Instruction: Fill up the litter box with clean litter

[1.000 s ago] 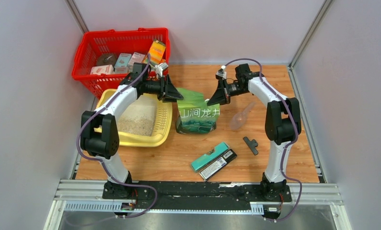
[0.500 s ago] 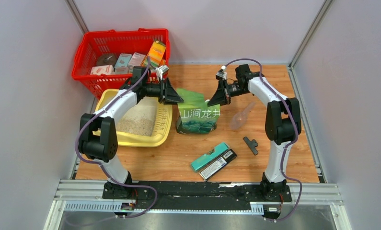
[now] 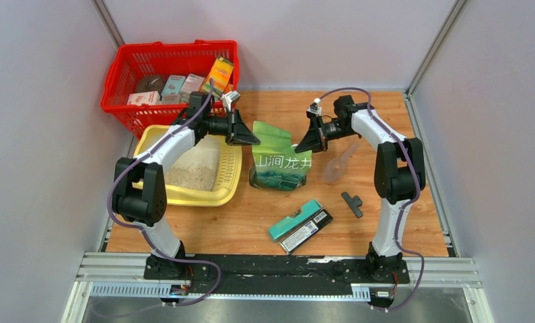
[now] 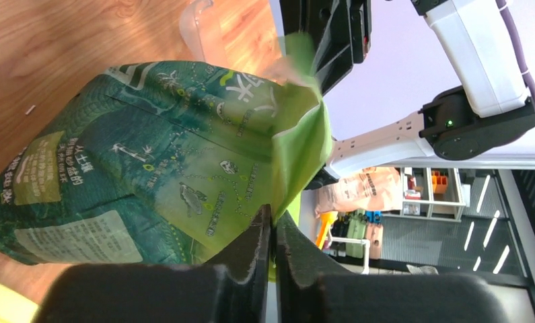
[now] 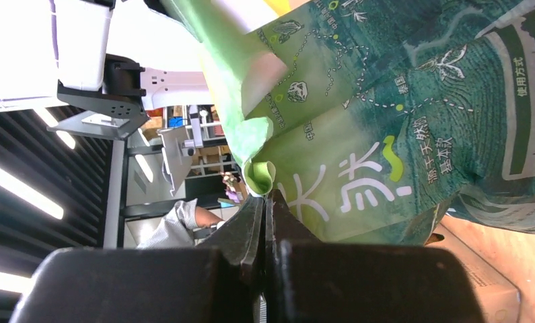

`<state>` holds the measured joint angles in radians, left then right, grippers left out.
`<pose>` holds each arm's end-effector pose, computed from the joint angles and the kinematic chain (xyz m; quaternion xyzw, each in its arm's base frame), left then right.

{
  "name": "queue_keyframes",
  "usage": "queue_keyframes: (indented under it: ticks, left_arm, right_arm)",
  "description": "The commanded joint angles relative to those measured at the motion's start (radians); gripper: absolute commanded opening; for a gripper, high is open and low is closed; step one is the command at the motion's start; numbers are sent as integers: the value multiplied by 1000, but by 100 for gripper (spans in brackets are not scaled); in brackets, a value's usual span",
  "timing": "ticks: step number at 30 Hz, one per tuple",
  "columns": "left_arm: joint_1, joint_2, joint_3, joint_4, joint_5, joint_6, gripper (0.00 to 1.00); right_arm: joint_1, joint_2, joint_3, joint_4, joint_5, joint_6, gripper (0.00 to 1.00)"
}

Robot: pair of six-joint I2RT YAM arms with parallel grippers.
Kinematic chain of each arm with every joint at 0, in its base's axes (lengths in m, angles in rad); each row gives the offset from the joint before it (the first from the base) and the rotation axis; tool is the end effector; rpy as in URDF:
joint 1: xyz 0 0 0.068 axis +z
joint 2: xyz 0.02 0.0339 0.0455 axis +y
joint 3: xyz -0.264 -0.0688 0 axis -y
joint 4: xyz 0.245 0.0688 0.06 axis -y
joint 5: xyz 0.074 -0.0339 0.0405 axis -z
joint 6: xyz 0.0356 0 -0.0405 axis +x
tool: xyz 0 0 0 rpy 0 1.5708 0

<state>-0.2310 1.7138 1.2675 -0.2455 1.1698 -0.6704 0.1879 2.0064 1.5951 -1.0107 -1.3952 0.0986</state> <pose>0.3548 -0.1171 0.2671 0.0648 0.7876 -0.6043 0.1017 0.3784 0.1076 0.2306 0.0818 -0.7614 -0.6422 0.0351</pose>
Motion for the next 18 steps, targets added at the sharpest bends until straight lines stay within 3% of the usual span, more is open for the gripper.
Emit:
queue_keyframes:
  ticks: [1, 4, 5, 8, 11, 13, 18]
  left_arm:
    - [-34, 52, 38, -228, 19, -52, 26]
    - [-30, 20, 180, -407, -36, 176, 46]
    - [-30, 12, 226, -482, -86, 356, 47]
    - [-27, -31, 341, -653, -255, 611, 48]
    - [-31, -132, 317, -569, -376, 766, 50]
    - [-59, -186, 309, -494, -404, 851, 58]
    - [-192, -128, 418, -710, -401, 1336, 63]
  right_arm:
    - [-13, -80, 5, -140, -243, -5, 0]
    - [-13, -87, 16, -144, -243, -22, 0]
    - [-11, -87, 22, -144, -243, -25, 0]
    - [-11, -81, 46, -143, -243, -31, 0]
    - [-11, -75, 58, -141, -243, -31, 0]
    - [-11, -77, 54, -134, -243, -28, 0]
    - [-10, -78, 51, -101, -243, 7, 0]
